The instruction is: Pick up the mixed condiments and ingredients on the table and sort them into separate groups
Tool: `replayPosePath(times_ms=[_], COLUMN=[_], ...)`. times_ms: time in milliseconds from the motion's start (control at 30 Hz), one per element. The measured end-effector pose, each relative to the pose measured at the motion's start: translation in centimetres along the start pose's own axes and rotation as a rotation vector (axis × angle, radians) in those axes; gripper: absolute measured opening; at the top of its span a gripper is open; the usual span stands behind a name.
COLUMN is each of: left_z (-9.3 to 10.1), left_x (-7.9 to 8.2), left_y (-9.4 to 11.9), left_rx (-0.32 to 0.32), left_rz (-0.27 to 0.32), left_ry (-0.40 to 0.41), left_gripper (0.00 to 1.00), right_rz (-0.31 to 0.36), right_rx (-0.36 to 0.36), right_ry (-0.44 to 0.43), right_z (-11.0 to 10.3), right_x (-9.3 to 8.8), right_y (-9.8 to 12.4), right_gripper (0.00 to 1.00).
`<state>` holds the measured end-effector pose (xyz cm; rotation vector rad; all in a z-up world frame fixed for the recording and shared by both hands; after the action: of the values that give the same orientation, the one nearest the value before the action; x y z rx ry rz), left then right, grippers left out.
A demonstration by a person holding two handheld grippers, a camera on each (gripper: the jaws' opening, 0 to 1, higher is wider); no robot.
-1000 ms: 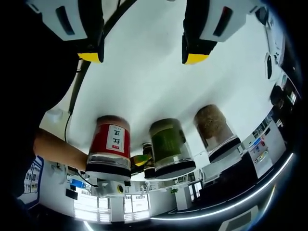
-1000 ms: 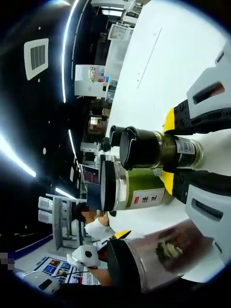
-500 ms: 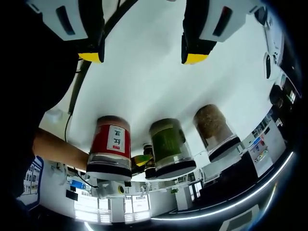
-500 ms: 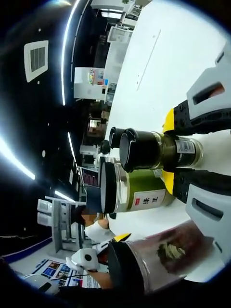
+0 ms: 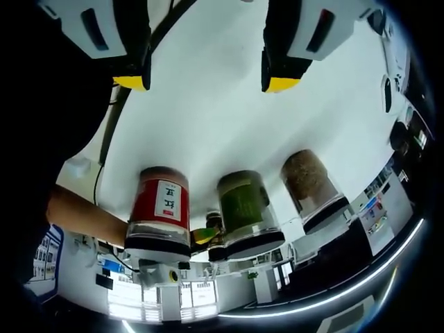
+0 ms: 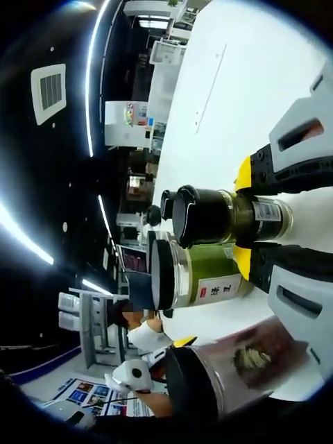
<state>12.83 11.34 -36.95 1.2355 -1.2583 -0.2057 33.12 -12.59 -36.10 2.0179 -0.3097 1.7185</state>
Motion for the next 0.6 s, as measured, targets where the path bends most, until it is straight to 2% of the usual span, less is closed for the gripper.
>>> replayPosePath(times_ms=[300, 600], left_z=[0.0, -0.4], left_x=[0.1, -0.1], left_y=[-0.1, -0.1], left_rx=[-0.005, 0.022], left_rz=[0.001, -0.017], left_ry=[-0.003, -0.004], left_gripper=[0.65, 0.64], right_rz=[0.007, 0.015], right_rx=[-0.079, -0.140], right_ry=[-0.013, -0.023], right_z=[1.5, 2.9], right_x=[0.1, 0.5], right_y=[1.7, 4.1], right_gripper=[0.27, 0.27])
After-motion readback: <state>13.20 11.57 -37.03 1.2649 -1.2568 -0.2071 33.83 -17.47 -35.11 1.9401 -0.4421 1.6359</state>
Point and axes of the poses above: the point that each gripper's makers call its tool centre point, and the gripper's own axes: y roughly backward along the fingers, z roughly to its right, x roughly out of its top, the point moved 6 cm from there along y, roughly backward along the fingers, and after that the axes turned 10 degrees about -y, right-handed, at the moved point
